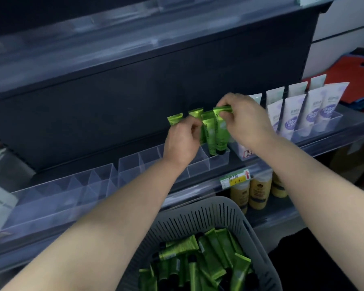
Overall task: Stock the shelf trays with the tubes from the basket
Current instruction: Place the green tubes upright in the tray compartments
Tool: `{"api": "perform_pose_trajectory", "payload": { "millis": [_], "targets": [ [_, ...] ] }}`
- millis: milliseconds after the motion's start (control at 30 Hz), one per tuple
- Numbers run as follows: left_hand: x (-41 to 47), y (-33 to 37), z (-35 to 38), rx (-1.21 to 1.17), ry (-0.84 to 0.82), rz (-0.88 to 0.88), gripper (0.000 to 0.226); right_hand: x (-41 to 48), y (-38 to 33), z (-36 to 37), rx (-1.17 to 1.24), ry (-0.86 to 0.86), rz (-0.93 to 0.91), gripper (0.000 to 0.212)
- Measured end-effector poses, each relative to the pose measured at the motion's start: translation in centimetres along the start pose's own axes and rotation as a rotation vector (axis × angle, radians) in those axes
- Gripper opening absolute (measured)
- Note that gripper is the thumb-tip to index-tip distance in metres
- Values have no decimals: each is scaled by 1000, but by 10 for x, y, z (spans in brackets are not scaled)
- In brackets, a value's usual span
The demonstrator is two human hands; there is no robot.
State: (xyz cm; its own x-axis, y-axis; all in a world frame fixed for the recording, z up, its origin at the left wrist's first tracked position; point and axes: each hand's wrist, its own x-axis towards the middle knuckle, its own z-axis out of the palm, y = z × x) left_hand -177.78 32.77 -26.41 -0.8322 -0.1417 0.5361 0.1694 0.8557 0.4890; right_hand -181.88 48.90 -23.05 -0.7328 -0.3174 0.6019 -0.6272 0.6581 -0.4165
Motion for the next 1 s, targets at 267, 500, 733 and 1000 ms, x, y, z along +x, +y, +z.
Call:
{"api": "perform_pose_trajectory", "payload": {
  "millis": [267,500,733,1000],
  "targets": [
    [-23,-26,-11,55,-158,-93,24,13,-4,24,-68,-163,17,17],
    [-31,-31,-11,45,-192,-115,24,10,-2,41,-143,-301,88,25],
    [-36,-36,-8,67,-205,-109,24,8,-6,39,-161,-255,24,33],
    [-60,-37,-10,50,-223,-97,26,-23,-19,35,-175,-54,-183,28]
  ]
}}
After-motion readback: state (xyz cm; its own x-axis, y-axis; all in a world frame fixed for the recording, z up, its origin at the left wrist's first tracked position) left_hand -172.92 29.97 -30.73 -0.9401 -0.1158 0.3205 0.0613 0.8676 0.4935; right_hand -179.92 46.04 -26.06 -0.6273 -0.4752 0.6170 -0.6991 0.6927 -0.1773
